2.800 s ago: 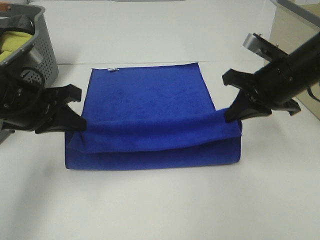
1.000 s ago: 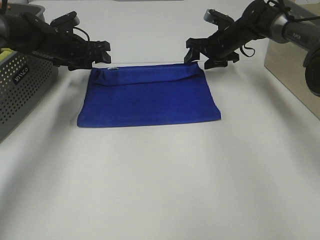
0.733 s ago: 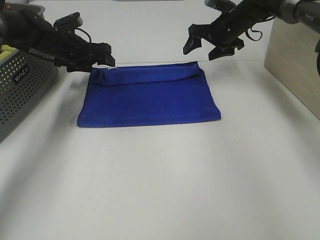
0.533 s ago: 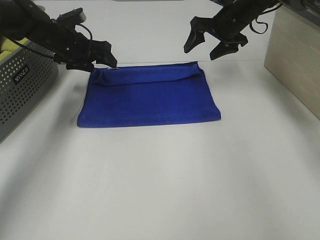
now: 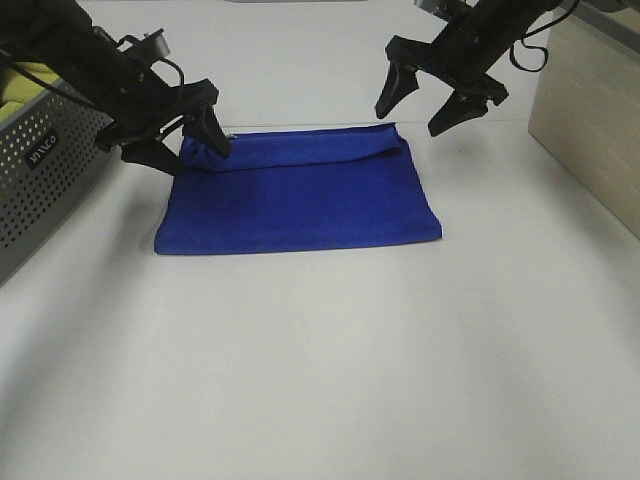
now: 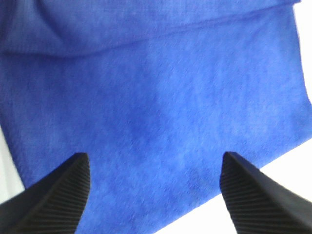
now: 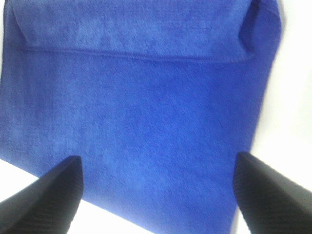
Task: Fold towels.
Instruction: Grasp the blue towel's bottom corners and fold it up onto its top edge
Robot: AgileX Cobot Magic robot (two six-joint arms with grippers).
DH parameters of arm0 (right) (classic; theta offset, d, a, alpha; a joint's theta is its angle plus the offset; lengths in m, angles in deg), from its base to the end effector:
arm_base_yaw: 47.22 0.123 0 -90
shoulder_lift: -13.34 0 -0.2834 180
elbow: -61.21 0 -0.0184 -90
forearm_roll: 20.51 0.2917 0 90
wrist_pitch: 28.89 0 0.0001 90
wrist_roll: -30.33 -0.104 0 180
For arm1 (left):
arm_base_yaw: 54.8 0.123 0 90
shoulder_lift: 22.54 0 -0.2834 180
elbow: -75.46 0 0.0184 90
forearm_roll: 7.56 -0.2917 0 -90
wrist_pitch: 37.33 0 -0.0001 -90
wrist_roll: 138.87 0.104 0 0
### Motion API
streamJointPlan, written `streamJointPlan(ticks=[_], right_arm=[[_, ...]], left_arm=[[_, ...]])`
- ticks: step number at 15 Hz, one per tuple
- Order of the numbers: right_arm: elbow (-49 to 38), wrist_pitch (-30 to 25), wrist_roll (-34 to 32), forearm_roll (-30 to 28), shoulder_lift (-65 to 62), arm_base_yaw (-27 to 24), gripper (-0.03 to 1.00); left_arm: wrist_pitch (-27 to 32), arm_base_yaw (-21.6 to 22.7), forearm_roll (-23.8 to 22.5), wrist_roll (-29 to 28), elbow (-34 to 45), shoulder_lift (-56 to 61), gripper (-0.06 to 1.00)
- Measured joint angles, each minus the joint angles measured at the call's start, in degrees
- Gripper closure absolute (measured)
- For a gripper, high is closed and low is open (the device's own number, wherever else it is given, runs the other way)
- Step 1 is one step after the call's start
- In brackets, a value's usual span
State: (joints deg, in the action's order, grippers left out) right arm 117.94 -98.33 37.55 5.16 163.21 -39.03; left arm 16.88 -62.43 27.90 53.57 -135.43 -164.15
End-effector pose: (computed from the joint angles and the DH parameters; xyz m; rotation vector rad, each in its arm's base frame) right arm 0.5571 0.1228 0.1780 -0.2419 2.7679 0.6297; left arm 0.5227 -0.1194 0.1272 0.0654 2.7651 -0.7609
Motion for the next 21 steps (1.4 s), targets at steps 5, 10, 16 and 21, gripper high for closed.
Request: streamJointPlan(ticks=[5, 10, 16, 21], right_arm=[[-15.41, -0.29, 2.58, -4.47, -5.44, 0.0, 0.19], [-22.75, 0.86, 4.07, -3.09, -5.5, 0.0, 0.19], [-26.59, 9.28, 5.96, -0.52, -5.5, 0.0, 0.19], [-26.59, 10.37, 6.53, 1.15, -3.5, 0.34, 0.21]], left_arm=[[-5.84, 0.0, -1.95, -1.03, 14.38, 6.65, 0.24], [-16.27, 0.0, -1.66, -2.18, 27.73, 8.82, 0.24], [-22.06, 0.0, -1.43, -2.18, 27.96, 8.42, 0.24], [-25.04, -1.72, 2.01, -1.09, 27.44, 6.25, 0.24]])
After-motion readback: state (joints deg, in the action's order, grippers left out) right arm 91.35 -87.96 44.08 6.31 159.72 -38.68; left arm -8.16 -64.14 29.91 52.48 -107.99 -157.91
